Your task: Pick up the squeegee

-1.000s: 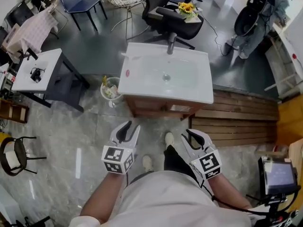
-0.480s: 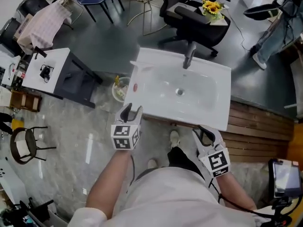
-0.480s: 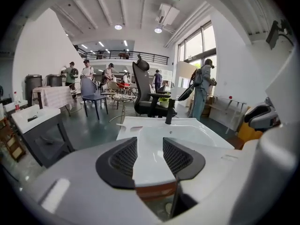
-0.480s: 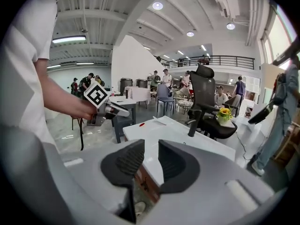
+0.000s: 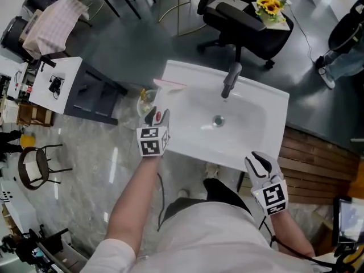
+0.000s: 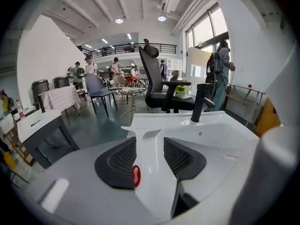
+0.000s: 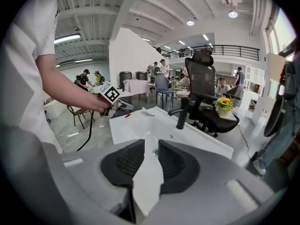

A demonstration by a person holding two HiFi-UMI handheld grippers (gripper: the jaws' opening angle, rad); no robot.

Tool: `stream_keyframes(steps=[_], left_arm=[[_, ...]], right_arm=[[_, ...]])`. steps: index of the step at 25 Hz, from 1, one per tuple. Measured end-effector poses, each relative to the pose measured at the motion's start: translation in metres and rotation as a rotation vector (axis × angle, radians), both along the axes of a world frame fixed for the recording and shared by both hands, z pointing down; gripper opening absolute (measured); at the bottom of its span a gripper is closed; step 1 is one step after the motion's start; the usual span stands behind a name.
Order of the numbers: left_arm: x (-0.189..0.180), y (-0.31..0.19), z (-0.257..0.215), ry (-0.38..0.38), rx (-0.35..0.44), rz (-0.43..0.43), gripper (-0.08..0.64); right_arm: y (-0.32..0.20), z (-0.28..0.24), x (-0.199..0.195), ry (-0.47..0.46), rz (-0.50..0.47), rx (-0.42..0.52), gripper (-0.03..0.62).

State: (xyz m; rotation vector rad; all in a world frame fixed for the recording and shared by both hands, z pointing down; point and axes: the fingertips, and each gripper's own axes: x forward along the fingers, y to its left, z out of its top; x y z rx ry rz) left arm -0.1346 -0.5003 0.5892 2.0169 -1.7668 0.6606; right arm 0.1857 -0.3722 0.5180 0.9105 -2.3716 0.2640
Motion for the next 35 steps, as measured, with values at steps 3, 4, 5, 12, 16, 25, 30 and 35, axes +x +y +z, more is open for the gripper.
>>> stream_keyframes(steps=[3, 4, 5, 12, 16, 25, 30, 35], left_arm=[[-0.007, -0.023, 0.017, -0.021, -0.029, -0.015, 0.193], [-0.010, -0.029, 0.024, -0.025, -0.041, -0.018, 0.193], [-0.012, -0.034, 0.030, -0.027, -0.052, -0.021, 0.193], [-0.017, -0.058, 0.057, -0.037, -0.096, -0.036, 0.193], [-0.024, -0.066, 0.067, -0.041, -0.116, -0.055, 0.191], [-0.025, -0.072, 0.076, -0.054, -0.118, -0.043, 0.112], [-0.022, -0.069, 0.072, -0.028, -0.112, -0.048, 0.109], [-0.017, -0.058, 0.056, -0.011, -0.087, -0.044, 0.109]], right_arm=[[-0.014, 0.008, 0.010, 0.012, 0.001, -0.026, 0.078], [-0.018, 0.010, 0.013, 0.014, 0.003, -0.033, 0.078], [-0.021, 0.012, 0.016, 0.017, 0.006, -0.040, 0.078], [-0.037, 0.028, 0.033, 0.044, 0.017, -0.088, 0.078], [-0.041, 0.033, 0.036, 0.049, 0.019, -0.101, 0.078], [-0.041, 0.044, 0.039, 0.059, 0.032, -0.136, 0.078], [-0.042, 0.041, 0.034, 0.054, 0.030, -0.129, 0.078], [-0.036, 0.035, 0.023, 0.045, 0.026, -0.118, 0.078]])
